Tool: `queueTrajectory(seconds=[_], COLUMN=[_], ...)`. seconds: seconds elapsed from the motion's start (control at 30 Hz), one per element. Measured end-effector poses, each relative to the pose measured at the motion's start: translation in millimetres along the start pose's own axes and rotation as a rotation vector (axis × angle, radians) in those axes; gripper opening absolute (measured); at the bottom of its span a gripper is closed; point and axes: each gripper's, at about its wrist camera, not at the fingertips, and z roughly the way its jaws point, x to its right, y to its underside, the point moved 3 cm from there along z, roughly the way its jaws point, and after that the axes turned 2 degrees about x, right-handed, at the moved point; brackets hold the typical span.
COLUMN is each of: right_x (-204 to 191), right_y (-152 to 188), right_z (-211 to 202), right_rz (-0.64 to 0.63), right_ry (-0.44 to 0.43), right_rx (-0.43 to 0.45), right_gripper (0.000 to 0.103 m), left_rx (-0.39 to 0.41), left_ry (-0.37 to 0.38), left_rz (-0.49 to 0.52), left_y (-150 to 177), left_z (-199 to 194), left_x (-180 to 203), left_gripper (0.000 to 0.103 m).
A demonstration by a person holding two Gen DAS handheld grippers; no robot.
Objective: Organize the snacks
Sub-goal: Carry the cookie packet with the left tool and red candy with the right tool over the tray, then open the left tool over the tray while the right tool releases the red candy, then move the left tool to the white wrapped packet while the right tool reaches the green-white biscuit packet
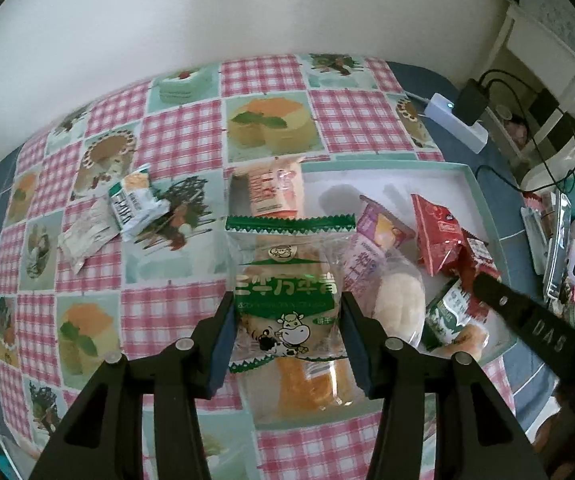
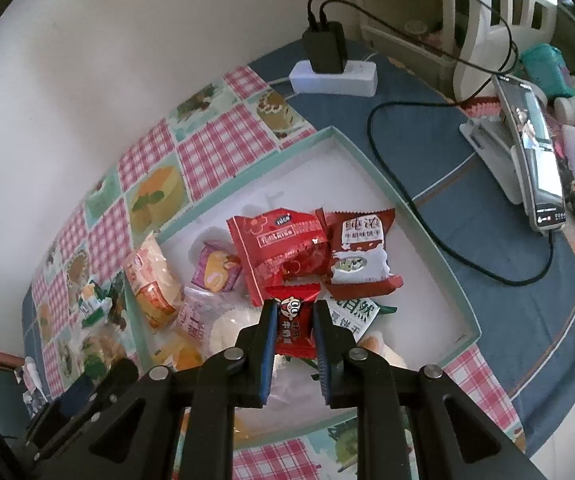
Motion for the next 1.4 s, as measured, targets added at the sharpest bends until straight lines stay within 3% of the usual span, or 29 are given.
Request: queueTrajectory(seconds=[0.47,0.6,0.87,0.93,1.0,1.17,1.2,1.27,1.33,1.4], right_x=[2.4,0.0,-3.2,-3.7,-3.6,-7.0,-8.4,-11.1,-14.7,-19.1], right_y=[1.8,3.0,4.1,4.8,5.5,6.4,6.9,7.2,7.3,7.5], right_z=[14.8,14.9,17.8,19.3,19.9,21.1,21.8,23.1,23.6,23.4], right_rz=[0.007,0.004,0.003,0.002,-0.001,-0.016,-0.022,-0.035,-0.05,-0.064], right_ry=[-0.004,-0.007,-0.018,-0.015,-0.01,-0.002,0.002,0.008,0.012,0.006], right_rx=[-0.052,-0.054,-0.068,-0.075,-0.078,-0.081,-0.082,-0.081,-0.077,-0.073], right_gripper=[0.022,0.022,0.022,0.029,0.049,0.055,0.062,0.075,0.079,0.09], left_rx=[-0.036,-0.036,-0.048,-0.051,-0.055,-0.09,-0.096,-0.113,-0.124,-0.134], left_ry=[0.072,0.073,0.052,0.042,0.031,-0.004,-0.008,-0.029,-0.056,-0.069], left_rz=[-0.002,-0.003,-0.052,-0.078,-0.099,-0.177,-0.188,-0.223,-0.256,-0.293], left_y=[-3.6,-4.2,-5.0,-5.4,-5.5,-2.9,-1.7,2.1,5.5,8.9], left_z=[23.4,21.3,18.9,18.1,18.0,25.2,26.4,31.3,36.2,39.1], left_x=[21.8,19.9,1.3,-7.9,-15.9,-44.3,-48.5,-63.2,-78.5,-93.7], left_gripper=[0.052,0.064,0.066,0.071,0.071,0.071,0.073,0.092,0.093,0.093])
